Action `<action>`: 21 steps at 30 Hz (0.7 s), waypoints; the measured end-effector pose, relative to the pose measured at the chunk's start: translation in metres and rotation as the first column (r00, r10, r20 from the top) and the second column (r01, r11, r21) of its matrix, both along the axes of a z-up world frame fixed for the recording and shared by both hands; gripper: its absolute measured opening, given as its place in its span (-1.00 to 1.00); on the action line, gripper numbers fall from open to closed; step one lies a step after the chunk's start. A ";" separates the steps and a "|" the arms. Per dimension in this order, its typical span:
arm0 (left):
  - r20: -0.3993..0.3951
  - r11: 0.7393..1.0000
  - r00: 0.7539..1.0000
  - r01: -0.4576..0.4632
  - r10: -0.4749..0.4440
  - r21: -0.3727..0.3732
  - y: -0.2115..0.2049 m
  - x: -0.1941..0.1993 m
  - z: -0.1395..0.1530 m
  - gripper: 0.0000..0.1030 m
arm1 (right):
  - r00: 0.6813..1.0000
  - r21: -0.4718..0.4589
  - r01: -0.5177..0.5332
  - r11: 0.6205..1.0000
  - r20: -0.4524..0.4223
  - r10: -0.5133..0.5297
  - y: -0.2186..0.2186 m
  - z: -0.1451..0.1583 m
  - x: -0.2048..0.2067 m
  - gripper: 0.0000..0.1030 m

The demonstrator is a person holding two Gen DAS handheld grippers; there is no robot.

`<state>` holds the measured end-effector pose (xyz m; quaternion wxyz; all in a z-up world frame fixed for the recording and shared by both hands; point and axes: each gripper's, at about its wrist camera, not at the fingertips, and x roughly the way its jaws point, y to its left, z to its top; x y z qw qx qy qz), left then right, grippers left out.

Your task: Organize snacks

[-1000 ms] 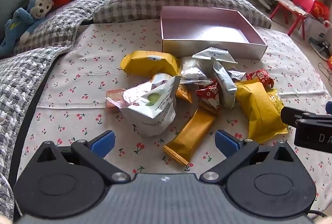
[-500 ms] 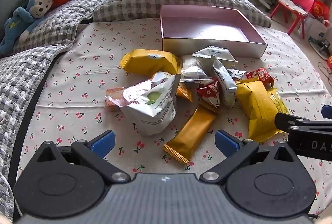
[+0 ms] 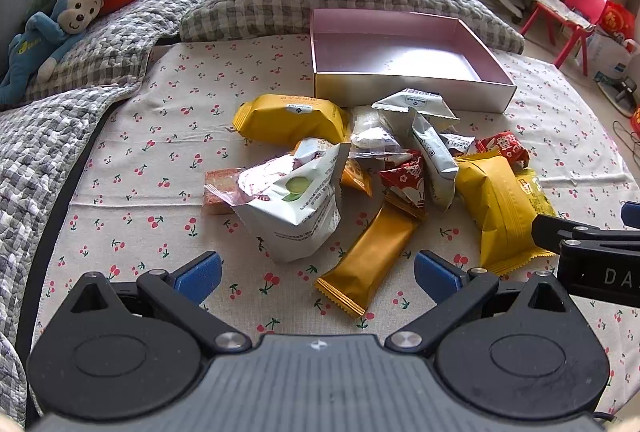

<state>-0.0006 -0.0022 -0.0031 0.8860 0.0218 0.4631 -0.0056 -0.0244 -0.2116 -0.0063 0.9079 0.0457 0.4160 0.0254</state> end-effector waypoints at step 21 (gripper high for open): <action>0.001 1.000 1.000 -0.004 0.004 -0.003 0.001 -0.001 -0.001 1.00 | 1.000 0.000 -0.003 1.000 0.000 0.003 0.001 0.000 0.000 1.00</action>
